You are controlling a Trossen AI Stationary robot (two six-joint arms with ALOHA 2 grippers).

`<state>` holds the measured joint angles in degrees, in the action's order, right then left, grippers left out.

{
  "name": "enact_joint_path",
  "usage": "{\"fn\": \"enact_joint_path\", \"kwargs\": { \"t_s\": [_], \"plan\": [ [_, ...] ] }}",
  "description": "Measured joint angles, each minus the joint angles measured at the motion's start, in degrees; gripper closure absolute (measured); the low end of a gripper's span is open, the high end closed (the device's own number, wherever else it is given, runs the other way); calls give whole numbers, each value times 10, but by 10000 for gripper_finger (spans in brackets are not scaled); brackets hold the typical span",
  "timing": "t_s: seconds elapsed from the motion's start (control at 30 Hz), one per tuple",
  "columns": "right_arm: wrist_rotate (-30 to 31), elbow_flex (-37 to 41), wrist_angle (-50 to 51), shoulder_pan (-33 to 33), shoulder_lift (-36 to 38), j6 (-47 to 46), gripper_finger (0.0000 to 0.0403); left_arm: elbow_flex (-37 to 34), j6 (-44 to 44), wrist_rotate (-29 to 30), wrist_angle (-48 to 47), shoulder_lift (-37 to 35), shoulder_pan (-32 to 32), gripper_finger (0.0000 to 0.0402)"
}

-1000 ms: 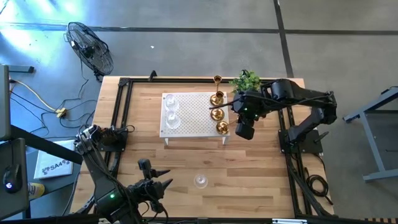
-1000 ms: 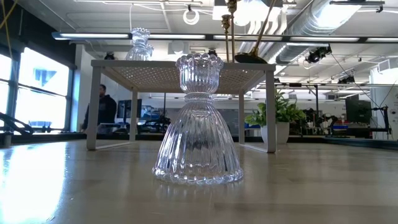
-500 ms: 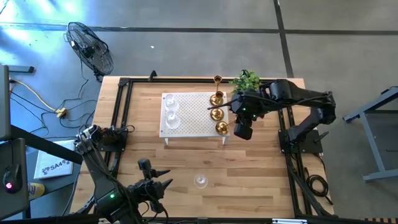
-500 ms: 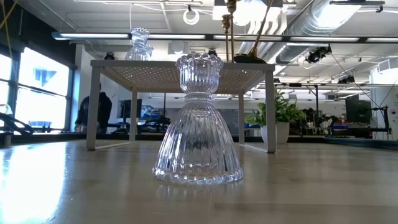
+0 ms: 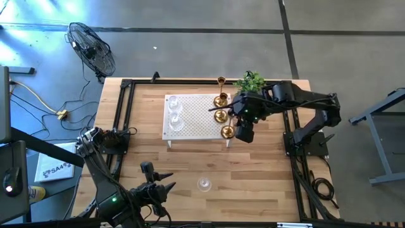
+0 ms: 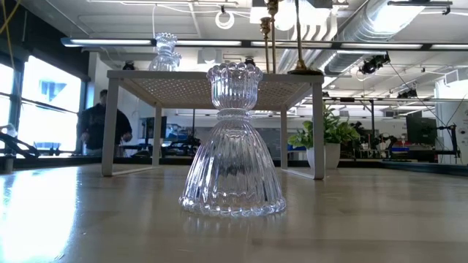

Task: Pick & Place candle stick holders
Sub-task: Put the gold candle holder on the shelf aligned with the other gold candle holders

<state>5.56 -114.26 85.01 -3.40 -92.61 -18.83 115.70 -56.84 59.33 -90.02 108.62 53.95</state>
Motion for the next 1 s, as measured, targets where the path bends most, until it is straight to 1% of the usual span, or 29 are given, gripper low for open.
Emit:
{"fn": "enact_joint_path", "kwargs": {
  "t_s": [0.23,0.43,1.0],
  "plan": [
    [0,0,-3,0,0,6,261,0,0,0,0,0,0,247],
    [0,0,-39,0,0,15,261,0,0,0,0,0,0,247],
    [3,0,-72,0,1,38,265,0,0,-5,0,0,0,247]
  ]
}}
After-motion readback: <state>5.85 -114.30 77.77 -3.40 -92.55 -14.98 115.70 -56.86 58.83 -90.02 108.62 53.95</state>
